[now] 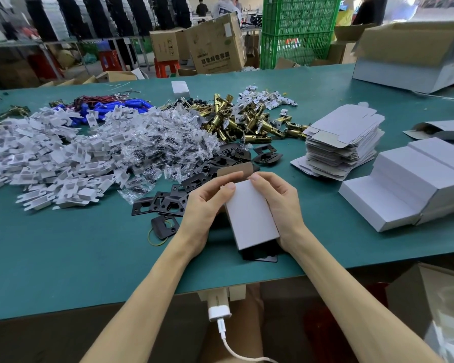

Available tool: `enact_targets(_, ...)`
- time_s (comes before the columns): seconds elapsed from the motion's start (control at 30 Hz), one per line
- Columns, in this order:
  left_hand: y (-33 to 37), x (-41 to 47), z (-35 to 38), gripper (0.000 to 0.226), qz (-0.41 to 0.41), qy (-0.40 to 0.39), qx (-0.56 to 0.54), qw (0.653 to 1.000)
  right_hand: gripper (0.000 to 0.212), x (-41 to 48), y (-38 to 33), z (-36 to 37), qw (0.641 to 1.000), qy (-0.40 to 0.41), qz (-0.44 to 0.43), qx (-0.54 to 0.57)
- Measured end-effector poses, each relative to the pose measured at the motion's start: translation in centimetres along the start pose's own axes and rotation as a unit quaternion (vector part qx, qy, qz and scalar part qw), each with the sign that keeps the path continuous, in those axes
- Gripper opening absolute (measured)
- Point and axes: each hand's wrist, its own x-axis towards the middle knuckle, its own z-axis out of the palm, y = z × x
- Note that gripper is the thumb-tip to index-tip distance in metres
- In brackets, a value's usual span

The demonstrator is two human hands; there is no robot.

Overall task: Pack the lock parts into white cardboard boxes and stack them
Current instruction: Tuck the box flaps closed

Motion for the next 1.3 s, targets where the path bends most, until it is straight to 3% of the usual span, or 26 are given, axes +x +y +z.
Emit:
enact_targets(0.13,-0.1,0.1,-0.1,0.032,0.007,-0.015,-0.014,1.0,0.013,0.0,0.0,0.0,0.999,0.002,-0.028,-0.015)
enact_targets(0.3,-0.3,0.4,-0.4,0.05,0.048,0.003,0.017,0.999,0.034,0.2,0.0,0.1,1.0,0.009,-0.023,-0.015)
enact_targets(0.4,-0.5,0.5,-0.5,0.051,0.045,0.062,-0.008,0.997,0.044,0.4,0.2,0.1,1.0,-0.013,0.004,-0.025)
enact_targets(0.5,-0.5,0.6,-0.7,0.03,0.043,0.158,-0.029,0.986,0.046,0.5,0.4,0.0,0.996,-0.072,0.007,-0.052)
enact_targets(0.63,-0.3,0.7,-1.1,0.023,0.032,0.223,-0.068,0.972,0.041,0.4,0.7,0.6,0.973,-0.142,-0.038,-0.181)
enact_targets(0.7,-0.3,0.6,-1.0,0.02,0.037,0.208,-0.05,0.976,0.036,0.3,0.6,0.6,0.981,-0.125,-0.039,-0.142)
enact_targets(0.83,-0.2,0.6,-0.4,0.044,0.022,0.174,-0.035,0.984,0.025,0.2,0.4,-0.2,0.997,-0.062,-0.016,-0.036)
enact_targets(0.97,-0.5,0.8,-0.7,0.015,0.004,0.137,-0.031,0.99,0.024,0.4,0.5,-0.2,1.0,-0.002,-0.012,-0.021)
enact_targets(1.07,-0.7,0.7,-0.5,0.016,0.004,0.117,-0.008,0.993,0.04,0.6,0.4,-0.1,0.997,0.069,0.006,0.016)
enact_targets(1.3,-0.7,0.6,-0.5,0.025,0.007,0.11,-0.004,0.994,0.041,0.6,0.5,-0.2,0.998,0.057,0.016,0.023)
